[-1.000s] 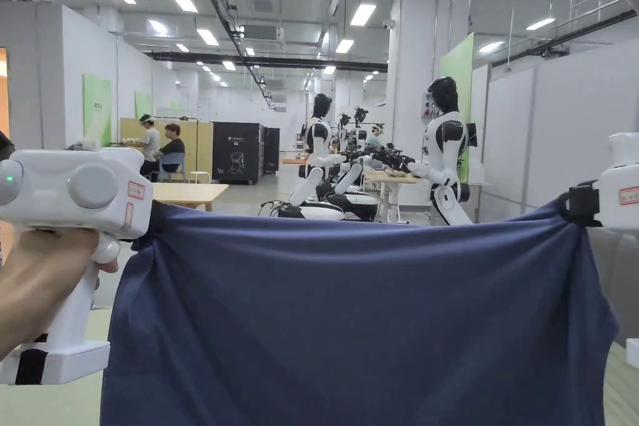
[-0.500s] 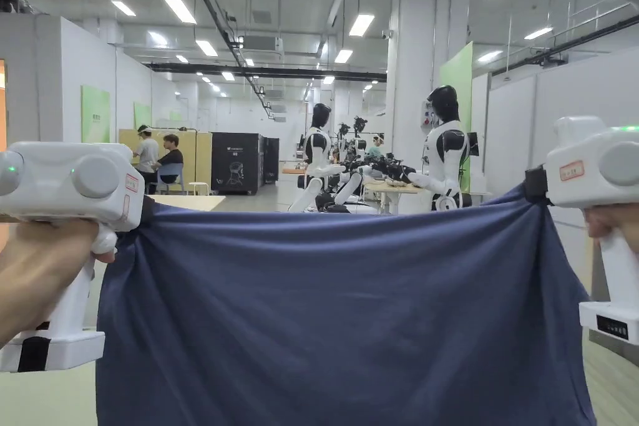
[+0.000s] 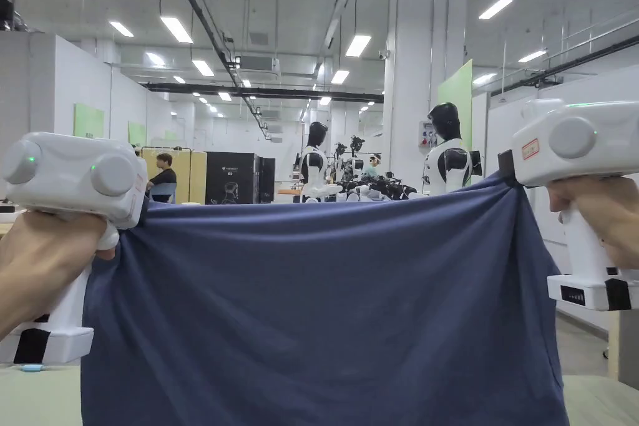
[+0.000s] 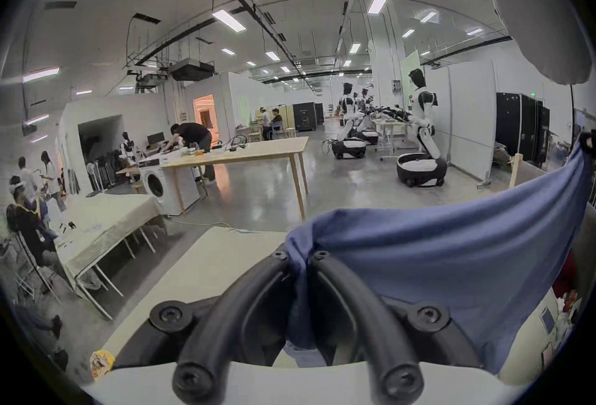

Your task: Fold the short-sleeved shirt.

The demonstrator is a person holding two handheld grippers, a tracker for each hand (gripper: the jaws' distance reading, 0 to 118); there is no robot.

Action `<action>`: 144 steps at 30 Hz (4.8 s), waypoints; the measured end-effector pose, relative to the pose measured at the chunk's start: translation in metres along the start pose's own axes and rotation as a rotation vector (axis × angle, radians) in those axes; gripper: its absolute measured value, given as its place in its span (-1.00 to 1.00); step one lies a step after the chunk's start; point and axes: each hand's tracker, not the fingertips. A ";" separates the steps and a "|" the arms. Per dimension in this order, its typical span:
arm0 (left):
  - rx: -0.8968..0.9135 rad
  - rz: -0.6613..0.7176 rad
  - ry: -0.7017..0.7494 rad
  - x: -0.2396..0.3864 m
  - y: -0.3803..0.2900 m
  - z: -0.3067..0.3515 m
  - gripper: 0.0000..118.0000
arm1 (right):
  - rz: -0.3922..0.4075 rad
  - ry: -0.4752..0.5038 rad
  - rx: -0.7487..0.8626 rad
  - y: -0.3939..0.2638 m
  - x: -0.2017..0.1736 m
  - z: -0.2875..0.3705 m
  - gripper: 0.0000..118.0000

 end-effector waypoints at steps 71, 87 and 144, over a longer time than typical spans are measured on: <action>-0.381 0.070 -0.168 -0.124 -0.479 0.267 -0.95 | -0.133 0.109 -0.410 -0.483 0.009 0.367 -0.99; -0.540 -0.010 -0.291 -0.098 -0.486 0.213 0.44 | -0.161 0.138 -0.493 -0.501 0.017 0.362 -0.99; -0.524 0.067 -0.260 -0.086 -0.429 0.110 -0.99 | -0.148 0.130 -0.578 -0.472 0.023 0.204 -0.99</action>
